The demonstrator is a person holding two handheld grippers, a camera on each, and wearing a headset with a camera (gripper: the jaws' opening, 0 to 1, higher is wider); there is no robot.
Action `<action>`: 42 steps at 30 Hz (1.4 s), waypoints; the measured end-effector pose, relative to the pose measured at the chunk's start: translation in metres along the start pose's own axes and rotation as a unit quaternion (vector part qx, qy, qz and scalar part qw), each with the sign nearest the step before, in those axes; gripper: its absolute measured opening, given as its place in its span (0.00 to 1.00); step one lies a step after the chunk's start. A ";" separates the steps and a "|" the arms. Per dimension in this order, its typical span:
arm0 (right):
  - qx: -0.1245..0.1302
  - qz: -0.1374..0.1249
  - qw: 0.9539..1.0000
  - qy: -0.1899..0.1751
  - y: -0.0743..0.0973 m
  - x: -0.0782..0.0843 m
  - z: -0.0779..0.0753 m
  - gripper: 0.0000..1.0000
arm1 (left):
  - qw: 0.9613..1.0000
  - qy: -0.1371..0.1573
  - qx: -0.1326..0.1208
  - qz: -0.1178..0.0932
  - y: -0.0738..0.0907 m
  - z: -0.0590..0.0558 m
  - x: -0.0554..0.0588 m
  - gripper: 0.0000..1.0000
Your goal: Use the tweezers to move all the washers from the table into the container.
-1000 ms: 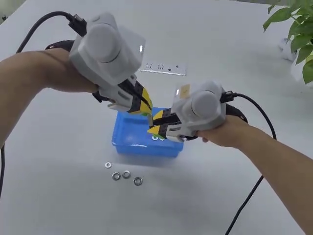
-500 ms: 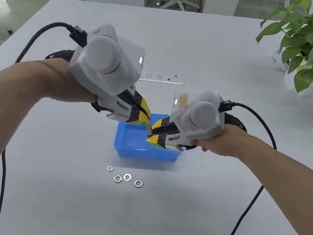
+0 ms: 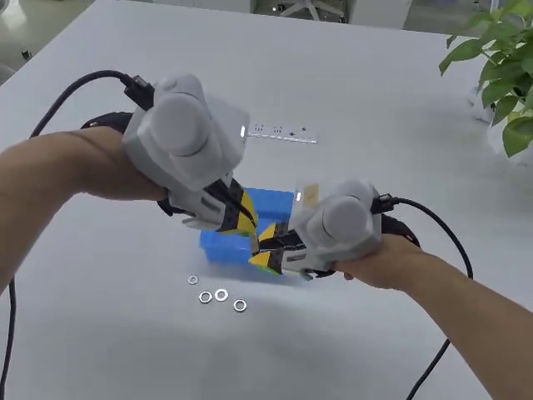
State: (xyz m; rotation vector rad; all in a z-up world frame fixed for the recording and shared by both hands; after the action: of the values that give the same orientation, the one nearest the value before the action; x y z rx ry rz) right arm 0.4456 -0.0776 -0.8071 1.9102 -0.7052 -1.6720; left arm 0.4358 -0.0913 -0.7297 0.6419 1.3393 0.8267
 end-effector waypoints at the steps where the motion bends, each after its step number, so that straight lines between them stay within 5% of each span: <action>1: -0.002 0.001 1.000 -0.001 -0.001 0.001 0.002 0.12 | 1.000 0.002 0.001 0.001 -0.001 -0.002 0.001 0.05; 42: -0.055 0.012 0.998 -0.023 -0.037 0.023 0.046 0.13 | 0.998 0.039 0.042 0.015 -0.027 -0.037 0.034 0.05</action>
State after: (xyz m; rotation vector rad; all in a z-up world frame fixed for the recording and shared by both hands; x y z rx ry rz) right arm 0.4045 -0.0671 -0.8541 1.7860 -0.6384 -1.7073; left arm 0.4044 -0.0814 -0.7760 0.7030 1.4430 0.8307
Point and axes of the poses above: the centre of the closed fingertips' face, and the gripper's own axes: y roughly backward along the fingers, z roughly to its left, x roughly out of its underside, the point moved 1 cm from there along y, roughly backward along the fingers, and after that the axes turned 1 degree about z, right-handed, at the moved point
